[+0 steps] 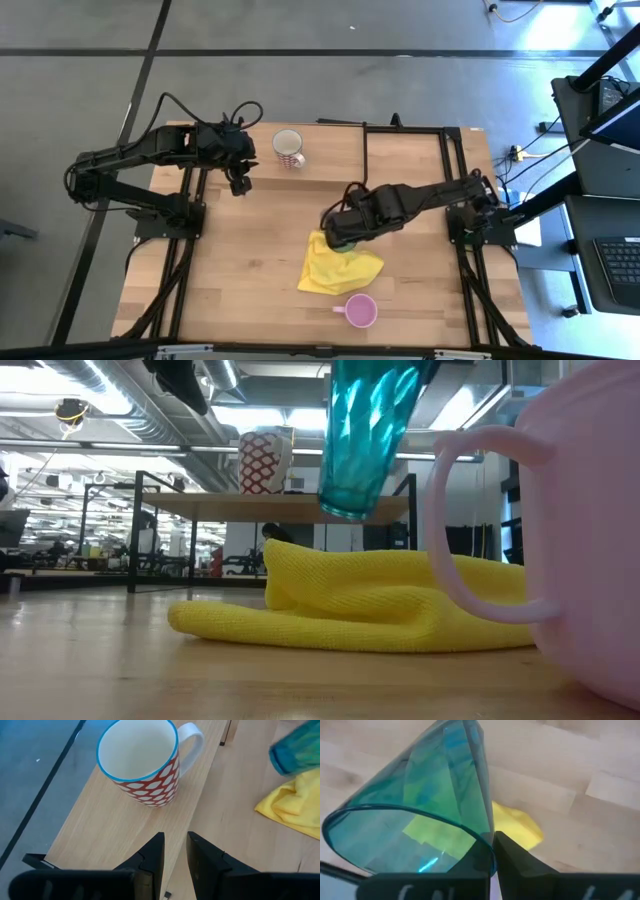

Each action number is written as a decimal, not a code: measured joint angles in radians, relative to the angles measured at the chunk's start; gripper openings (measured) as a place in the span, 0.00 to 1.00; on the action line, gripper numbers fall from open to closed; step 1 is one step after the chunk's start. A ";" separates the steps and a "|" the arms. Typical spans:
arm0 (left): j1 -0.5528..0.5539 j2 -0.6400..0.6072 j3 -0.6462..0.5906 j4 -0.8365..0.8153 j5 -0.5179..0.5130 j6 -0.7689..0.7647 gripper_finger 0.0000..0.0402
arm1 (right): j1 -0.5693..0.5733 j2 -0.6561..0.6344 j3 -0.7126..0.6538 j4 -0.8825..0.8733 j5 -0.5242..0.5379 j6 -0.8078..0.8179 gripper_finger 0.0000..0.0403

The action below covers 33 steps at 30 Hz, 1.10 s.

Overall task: Stack small to large cups/mugs on shelf
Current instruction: Remove the blue cup from the shelf

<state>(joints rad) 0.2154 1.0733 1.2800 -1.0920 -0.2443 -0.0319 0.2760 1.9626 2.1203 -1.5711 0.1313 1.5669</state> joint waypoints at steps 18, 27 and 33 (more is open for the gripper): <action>0.000 0.000 0.000 0.000 0.000 -0.002 0.19 | 0.083 -0.163 0.001 0.000 -0.273 -0.021 0.03; 0.000 0.000 0.000 0.000 0.002 -0.020 0.19 | 0.157 -0.267 0.001 0.000 -0.431 -0.046 0.03; 0.000 0.000 0.000 0.000 0.003 -0.044 0.19 | 0.239 -0.303 0.000 0.000 -0.482 0.106 0.03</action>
<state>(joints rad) 0.2153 1.0729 1.2800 -1.0916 -0.2413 -0.0762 0.5153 1.6592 2.1201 -1.5711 -0.3506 1.6733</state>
